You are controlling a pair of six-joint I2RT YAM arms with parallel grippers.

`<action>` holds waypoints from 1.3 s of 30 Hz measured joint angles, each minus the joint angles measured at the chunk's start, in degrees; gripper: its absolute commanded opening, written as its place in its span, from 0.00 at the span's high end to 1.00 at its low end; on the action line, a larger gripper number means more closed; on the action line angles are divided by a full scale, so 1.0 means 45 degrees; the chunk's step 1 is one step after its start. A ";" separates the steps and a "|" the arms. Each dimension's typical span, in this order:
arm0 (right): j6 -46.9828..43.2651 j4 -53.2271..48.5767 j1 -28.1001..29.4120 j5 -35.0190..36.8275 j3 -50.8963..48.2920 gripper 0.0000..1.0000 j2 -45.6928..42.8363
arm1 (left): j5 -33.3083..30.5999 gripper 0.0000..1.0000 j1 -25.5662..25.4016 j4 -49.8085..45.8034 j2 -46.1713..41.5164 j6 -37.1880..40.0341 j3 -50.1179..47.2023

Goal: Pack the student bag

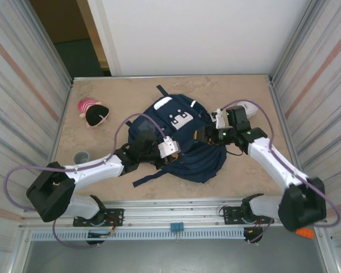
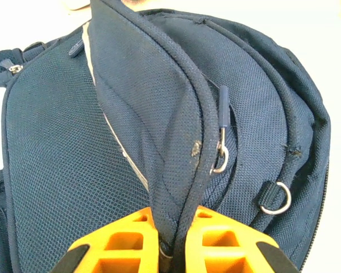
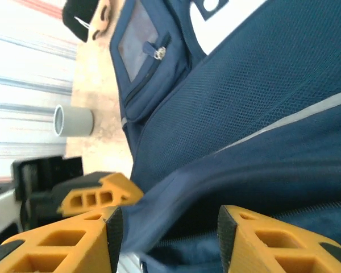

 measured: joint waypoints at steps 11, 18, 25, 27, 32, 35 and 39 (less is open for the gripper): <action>-0.1219 -0.1316 0.3759 0.3662 -0.1083 0.46 -0.3405 | 0.1928 1.00 0.0816 -0.0991 0.0087 -0.0801 0.0500; -0.2035 -0.1030 0.4342 0.3920 -0.1127 0.43 -0.1535 | 0.2637 1.00 0.1059 -0.1234 0.0117 -0.0855 0.0578; -0.2919 -0.0656 0.4337 0.3419 -0.0539 0.51 0.0107 | 0.2890 1.00 0.1127 -0.1549 0.0214 -0.0855 0.0733; -0.3045 -0.0515 0.4347 0.3084 -0.0325 0.57 0.0437 | 0.2943 1.00 0.1146 -0.1583 0.0238 -0.0855 0.0767; -0.3342 -0.0403 0.4405 0.2380 -0.0121 0.72 0.0670 | 0.3084 1.00 0.1219 -0.1622 0.0291 -0.0855 0.0840; -0.3478 -0.0413 0.4420 0.2108 -0.0117 0.84 0.0690 | 0.3143 1.00 0.1253 -0.1671 0.0330 -0.0855 0.0899; -0.3614 -0.0495 0.4503 0.1763 0.0087 0.83 0.0894 | 0.3181 1.00 0.1292 -0.1710 0.0393 -0.0855 0.1001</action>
